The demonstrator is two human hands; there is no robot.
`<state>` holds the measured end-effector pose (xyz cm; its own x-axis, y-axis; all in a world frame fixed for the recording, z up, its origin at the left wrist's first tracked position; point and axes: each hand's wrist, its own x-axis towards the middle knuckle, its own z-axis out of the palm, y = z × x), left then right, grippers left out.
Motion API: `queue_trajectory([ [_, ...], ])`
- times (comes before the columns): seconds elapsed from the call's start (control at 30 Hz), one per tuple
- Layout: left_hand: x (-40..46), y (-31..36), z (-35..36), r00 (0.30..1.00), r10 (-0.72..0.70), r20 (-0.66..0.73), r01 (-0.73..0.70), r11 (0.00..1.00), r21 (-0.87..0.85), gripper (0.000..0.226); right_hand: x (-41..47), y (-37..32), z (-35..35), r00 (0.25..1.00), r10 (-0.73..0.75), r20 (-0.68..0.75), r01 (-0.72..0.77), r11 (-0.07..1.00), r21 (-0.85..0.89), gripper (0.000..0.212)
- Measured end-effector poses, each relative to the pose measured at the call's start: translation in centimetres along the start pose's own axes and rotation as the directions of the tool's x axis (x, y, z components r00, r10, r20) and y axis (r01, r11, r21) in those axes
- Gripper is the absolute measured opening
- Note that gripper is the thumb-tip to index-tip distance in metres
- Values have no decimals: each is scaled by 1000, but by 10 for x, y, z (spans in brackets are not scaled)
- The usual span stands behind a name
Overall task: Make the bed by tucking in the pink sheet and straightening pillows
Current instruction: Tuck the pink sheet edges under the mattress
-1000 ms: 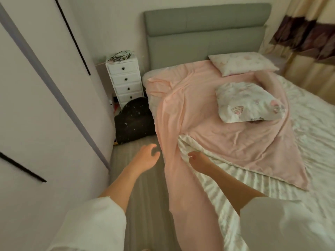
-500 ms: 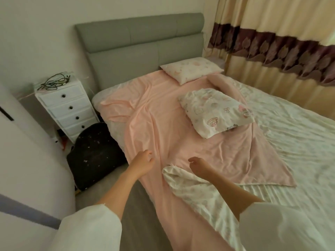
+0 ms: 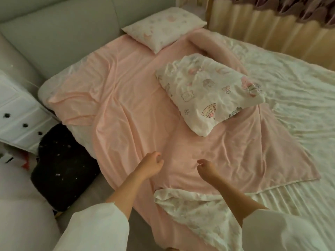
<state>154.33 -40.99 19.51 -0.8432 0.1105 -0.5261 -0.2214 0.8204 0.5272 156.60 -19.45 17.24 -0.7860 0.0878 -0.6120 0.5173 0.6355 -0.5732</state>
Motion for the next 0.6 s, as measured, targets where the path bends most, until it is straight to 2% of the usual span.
queue_trajectory([
  [0.07,30,-7,10,999,-14,31,13,1000,16,47,24,1,11,999,-31,-21,29,997,-68,47],
  [0.13,60,-18,18,999,-15,28,13,997,77,48,46,-2,27,992,-124,-12,118,969,-215,54],
  [0.2,92,-35,29,999,-15,30,10,986,168,52,72,-5,48,982,-175,69,188,923,-337,62],
  [0.27,112,-54,38,998,-24,60,6,959,282,56,90,-3,67,975,-163,150,211,888,-408,69],
  [0.37,132,-92,54,968,-71,240,-79,823,563,75,113,12,96,980,-128,149,185,860,-475,75],
  [0.43,140,-117,63,955,-73,288,-149,720,678,76,120,21,108,984,-146,106,180,831,-527,76],
  [0.47,144,-128,69,963,-9,268,-186,698,692,66,123,25,115,984,-153,90,177,817,-548,75],
  [0.53,150,-140,75,962,225,157,-270,676,686,35,126,30,121,983,-174,57,174,794,-582,73],
  [0.6,156,-150,74,914,380,146,-363,601,712,34,128,30,131,986,-163,28,147,785,-601,75],
])
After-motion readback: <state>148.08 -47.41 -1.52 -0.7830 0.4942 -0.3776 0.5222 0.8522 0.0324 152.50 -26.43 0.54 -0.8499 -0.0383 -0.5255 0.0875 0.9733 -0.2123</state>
